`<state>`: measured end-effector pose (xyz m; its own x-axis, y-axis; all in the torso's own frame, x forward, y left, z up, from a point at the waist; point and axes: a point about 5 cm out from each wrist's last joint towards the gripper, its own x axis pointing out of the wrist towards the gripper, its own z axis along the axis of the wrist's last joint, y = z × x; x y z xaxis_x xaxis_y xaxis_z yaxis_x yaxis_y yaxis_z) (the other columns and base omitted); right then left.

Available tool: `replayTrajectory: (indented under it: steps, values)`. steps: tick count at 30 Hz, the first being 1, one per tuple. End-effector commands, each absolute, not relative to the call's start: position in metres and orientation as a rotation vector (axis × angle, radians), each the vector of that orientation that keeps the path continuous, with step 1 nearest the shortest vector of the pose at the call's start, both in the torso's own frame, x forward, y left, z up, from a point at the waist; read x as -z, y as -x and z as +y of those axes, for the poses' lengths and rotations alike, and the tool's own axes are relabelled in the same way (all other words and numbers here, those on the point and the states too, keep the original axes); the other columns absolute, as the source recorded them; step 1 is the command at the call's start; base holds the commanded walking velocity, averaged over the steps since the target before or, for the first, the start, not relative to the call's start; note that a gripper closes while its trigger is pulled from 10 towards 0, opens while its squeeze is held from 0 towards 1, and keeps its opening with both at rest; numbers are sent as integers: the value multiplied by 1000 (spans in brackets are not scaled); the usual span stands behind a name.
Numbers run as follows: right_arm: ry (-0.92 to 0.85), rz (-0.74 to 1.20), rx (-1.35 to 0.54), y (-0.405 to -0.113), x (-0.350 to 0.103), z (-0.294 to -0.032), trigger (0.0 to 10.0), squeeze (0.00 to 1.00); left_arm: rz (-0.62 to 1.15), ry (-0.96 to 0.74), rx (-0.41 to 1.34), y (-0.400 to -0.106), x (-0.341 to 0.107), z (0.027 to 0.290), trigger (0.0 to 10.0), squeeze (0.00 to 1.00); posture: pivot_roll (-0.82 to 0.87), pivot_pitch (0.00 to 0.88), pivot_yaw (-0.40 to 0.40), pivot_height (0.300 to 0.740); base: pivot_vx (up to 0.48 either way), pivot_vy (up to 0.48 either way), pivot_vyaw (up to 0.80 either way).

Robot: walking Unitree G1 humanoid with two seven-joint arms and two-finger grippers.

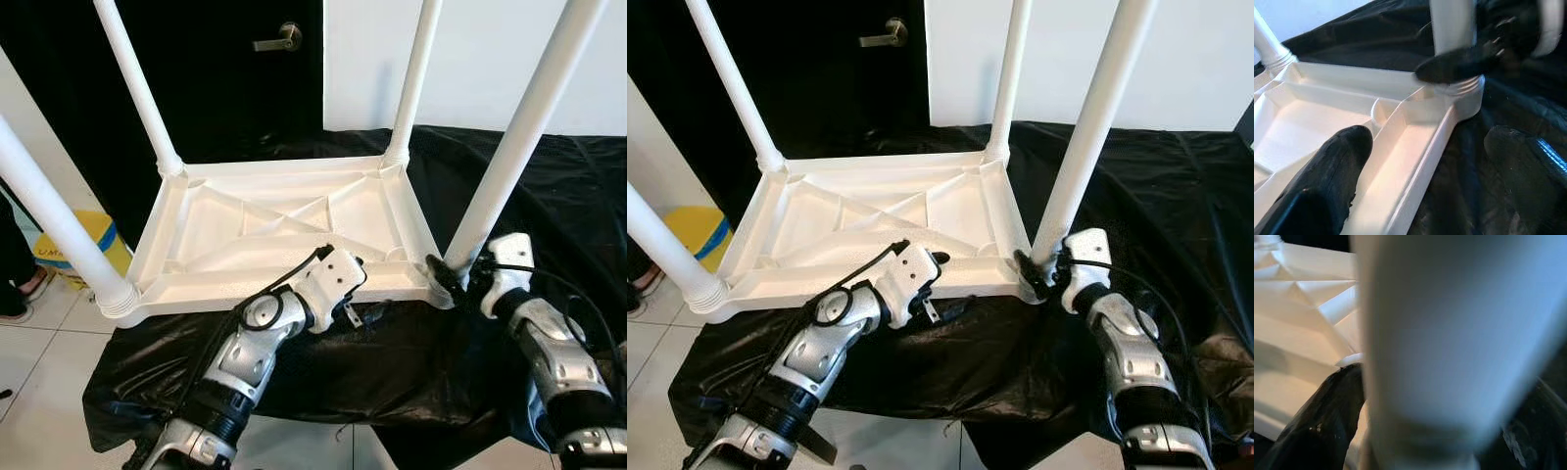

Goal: Building children table

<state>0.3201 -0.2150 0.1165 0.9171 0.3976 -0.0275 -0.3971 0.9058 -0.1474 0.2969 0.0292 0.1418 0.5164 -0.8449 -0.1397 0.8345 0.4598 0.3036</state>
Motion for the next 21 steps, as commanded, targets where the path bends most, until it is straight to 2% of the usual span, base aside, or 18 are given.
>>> replayTrajectory:
  steps: [1,2,3,16,17,20,21]
  values:
    - [162,7,-432,-321,-114,-212,10000,0,-19,-372,1026,-297,-138,28,10000,0,-163,0,28,740,0,0,0]
    - [161,12,-443,-322,-113,-211,3490,0,-25,-372,1031,-296,-138,26,10000,0,-154,0,17,740,0,0,0]
    - [162,22,-449,-324,-113,-211,0,0,-32,-374,1034,-296,-139,23,10000,0,-134,0,-1,740,0,0,0]
    - [145,37,-426,-325,-108,-212,0,0,-70,-329,1034,-296,-149,7,10000,0,-105,0,-35,740,0,0,0]
    - [139,35,-402,-325,-108,-214,10000,0,-68,-320,1029,-295,-149,7,10000,0,-104,0,-36,740,0,0,0]
    - [125,29,-369,-324,-108,-215,10000,0,-63,-314,1026,-294,-147,7,10000,0,-105,6,-35,740,0,0,0]
    - [87,0,-295,-322,-110,-212,10000,0,-46,-280,1027,-290,-143,8,10000,0,-114,16,-28,740,0,0,0]
